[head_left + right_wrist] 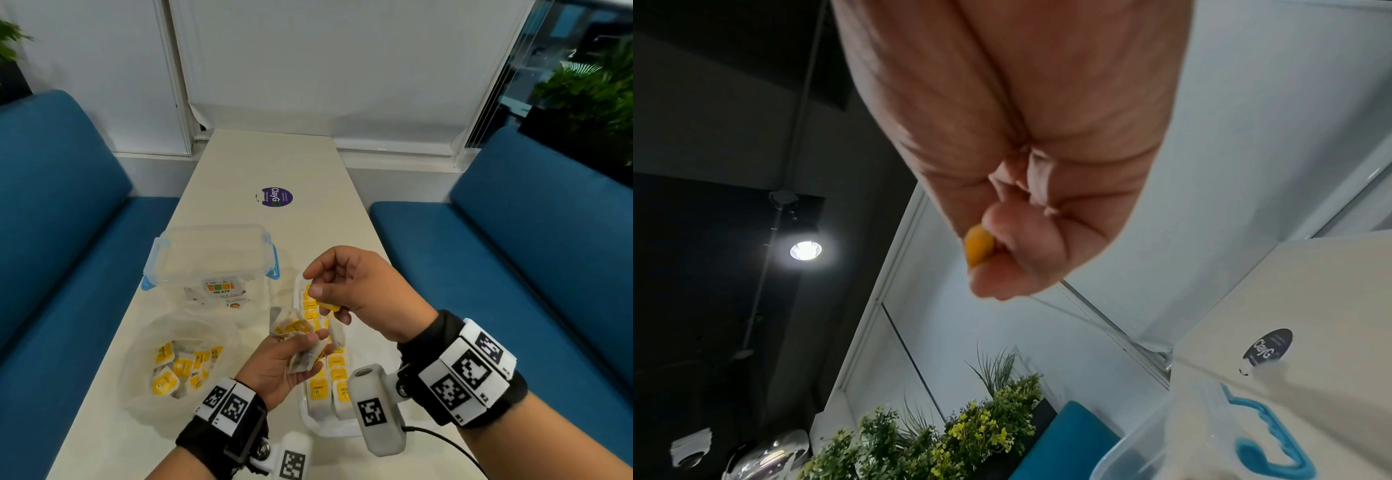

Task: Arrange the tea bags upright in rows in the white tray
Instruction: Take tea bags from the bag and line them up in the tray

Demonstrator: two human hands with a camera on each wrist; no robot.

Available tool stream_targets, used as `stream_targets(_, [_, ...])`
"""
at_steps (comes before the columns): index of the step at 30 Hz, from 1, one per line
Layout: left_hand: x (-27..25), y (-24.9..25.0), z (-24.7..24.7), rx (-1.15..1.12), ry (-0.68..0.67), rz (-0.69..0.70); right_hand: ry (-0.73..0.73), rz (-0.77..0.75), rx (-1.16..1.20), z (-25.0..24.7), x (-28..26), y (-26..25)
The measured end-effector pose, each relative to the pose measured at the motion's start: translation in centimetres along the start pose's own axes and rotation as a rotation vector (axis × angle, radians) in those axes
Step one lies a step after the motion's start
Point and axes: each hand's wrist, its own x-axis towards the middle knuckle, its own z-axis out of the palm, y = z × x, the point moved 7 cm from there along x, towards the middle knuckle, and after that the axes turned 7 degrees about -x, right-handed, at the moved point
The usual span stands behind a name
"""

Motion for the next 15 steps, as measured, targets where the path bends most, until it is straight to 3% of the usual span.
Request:
stream_targets(10, [0.3,0.2,0.5,-0.050,-0.035,0.012,-0.018,-0.016,0.093,-0.1,-0.2,-1.0])
stream_targets(15, [0.8,1.2,0.2,0.020,-0.019,0.066,-0.056,0.022,0.017,-0.4,-0.6,-0.4])
